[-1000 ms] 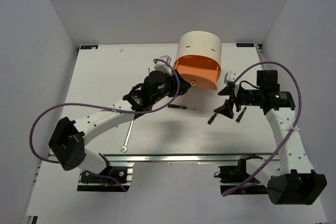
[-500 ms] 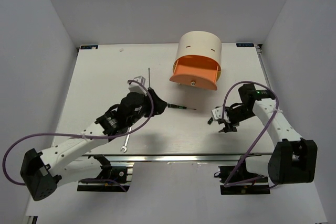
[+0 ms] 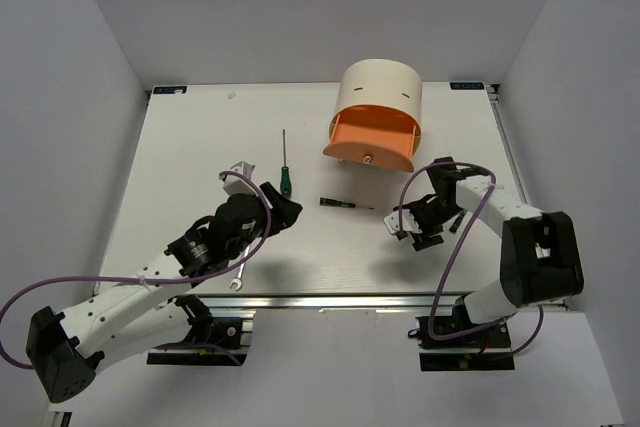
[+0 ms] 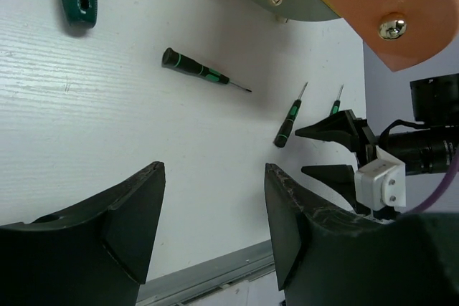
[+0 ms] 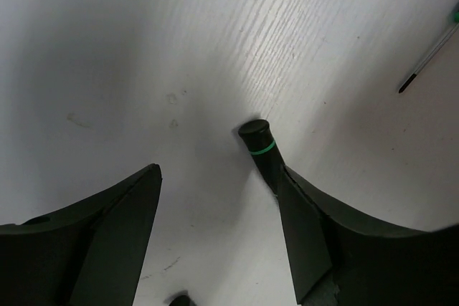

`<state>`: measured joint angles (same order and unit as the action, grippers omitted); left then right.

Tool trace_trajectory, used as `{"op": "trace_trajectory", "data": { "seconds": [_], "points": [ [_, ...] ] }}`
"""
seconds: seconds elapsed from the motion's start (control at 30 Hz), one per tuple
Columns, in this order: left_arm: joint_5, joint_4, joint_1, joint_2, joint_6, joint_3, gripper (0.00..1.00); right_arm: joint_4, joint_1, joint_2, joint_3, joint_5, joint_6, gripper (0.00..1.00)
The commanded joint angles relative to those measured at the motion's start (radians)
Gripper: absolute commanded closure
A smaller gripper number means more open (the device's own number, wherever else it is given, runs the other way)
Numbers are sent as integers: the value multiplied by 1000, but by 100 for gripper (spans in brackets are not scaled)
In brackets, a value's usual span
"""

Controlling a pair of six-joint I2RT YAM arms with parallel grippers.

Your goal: Sort the tools into containers

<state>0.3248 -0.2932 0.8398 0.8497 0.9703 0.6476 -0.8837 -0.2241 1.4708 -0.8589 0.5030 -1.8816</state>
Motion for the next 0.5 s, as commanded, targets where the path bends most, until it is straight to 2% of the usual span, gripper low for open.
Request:
{"op": "trace_trajectory", "data": {
  "seconds": [0.0, 0.3, 0.4, 0.47],
  "points": [
    [10, -1, 1, -6, 21, -9, 33, 52, -21, 55, -64, -53, 18, 30],
    [2, 28, -1, 51, -2, 14, 32, 54, -66, 183, -152, -109, 36, 35],
    [6, 16, -1, 71, -10, 40, 32, -9, -80, 239, -190, -132, 24, 42],
    [11, 12, -1, 75, -13, 47, 32, -46, -83, 276, -206, -144, 15, 50]
  ]
}}
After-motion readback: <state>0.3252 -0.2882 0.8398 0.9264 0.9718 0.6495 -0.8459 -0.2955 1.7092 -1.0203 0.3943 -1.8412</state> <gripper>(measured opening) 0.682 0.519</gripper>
